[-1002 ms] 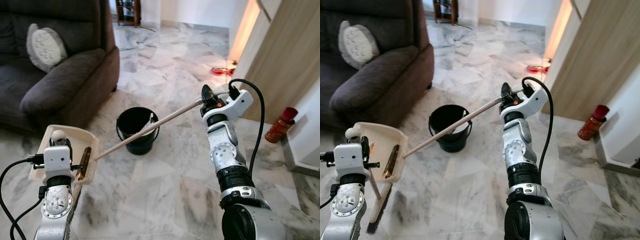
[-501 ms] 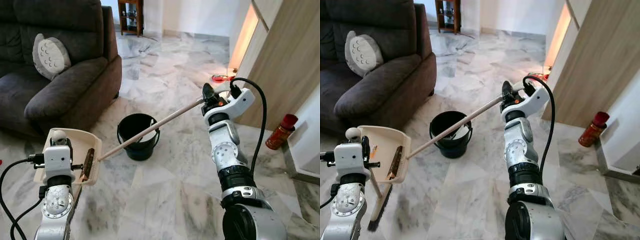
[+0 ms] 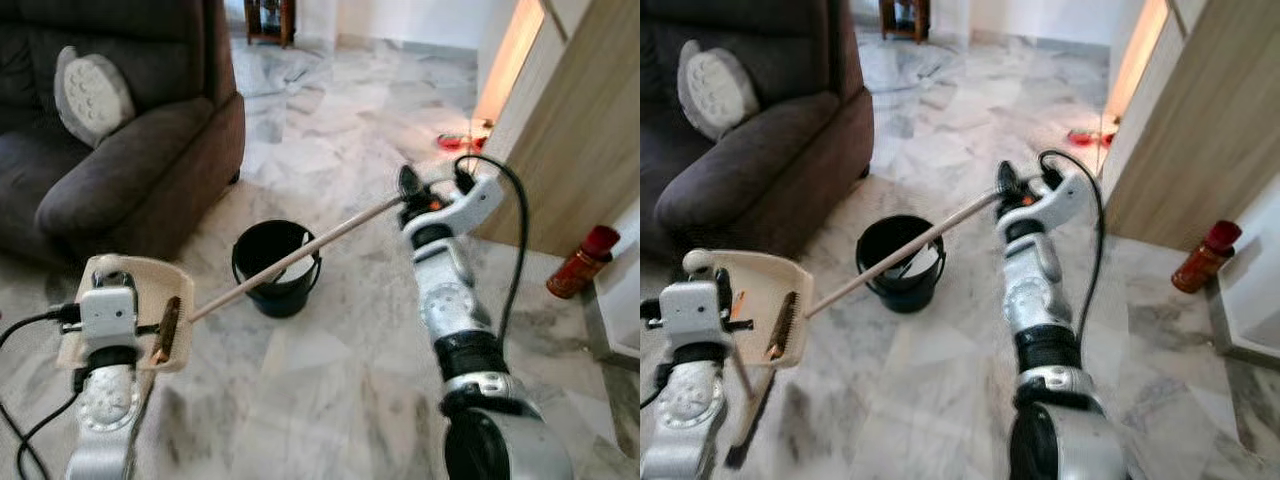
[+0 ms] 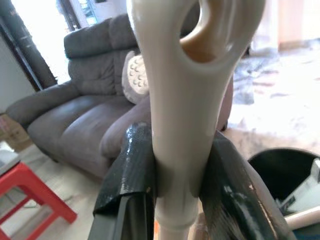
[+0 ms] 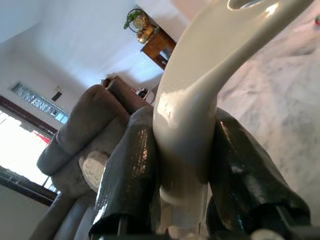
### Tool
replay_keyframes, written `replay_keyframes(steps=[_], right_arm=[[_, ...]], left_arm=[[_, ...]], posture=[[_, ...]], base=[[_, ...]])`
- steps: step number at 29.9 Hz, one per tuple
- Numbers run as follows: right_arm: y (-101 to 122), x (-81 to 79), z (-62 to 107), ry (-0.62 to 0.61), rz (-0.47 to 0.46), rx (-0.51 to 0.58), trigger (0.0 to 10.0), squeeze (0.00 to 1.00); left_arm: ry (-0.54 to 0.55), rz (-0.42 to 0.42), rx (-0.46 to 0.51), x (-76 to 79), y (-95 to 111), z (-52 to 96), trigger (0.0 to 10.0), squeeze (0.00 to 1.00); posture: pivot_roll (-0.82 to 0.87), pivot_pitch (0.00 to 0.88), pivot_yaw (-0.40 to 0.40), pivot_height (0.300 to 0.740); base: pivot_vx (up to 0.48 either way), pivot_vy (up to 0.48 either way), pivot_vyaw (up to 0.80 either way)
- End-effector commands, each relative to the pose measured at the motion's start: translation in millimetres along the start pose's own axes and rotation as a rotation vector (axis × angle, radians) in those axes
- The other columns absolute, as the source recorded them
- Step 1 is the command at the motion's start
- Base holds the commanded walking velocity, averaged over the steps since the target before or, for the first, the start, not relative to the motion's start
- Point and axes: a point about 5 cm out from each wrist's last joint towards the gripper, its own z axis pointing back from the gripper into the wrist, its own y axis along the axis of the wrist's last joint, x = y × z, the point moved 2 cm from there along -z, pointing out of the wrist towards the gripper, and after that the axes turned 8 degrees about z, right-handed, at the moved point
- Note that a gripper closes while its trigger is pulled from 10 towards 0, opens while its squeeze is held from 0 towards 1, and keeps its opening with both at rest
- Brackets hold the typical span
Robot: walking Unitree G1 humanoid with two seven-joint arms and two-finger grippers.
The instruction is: Sweep floor
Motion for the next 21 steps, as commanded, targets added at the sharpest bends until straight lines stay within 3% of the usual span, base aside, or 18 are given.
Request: replay_keyframes(steps=[1,21], right_arm=[[5.3,-24.8,-5.5,0.071,-0.043,0.036,10.0,0.00],[5.3,-25.8,-5.2,0.078,-0.048,0.034,10.0,0.00]], left_arm=[[0.025,-0.026,0.049,-9.9,10.1,-3.9,10.0,0.00],[0.033,-0.022,0.063,-10.8,14.2,-6.0,10.0,0.00]], posture=[[0.21,0.056,-0.019,0.740],[0.21,0.059,-0.025,0.740]], base=[[0.319,0.000,0.00],[0.321,0.000,0.00]])
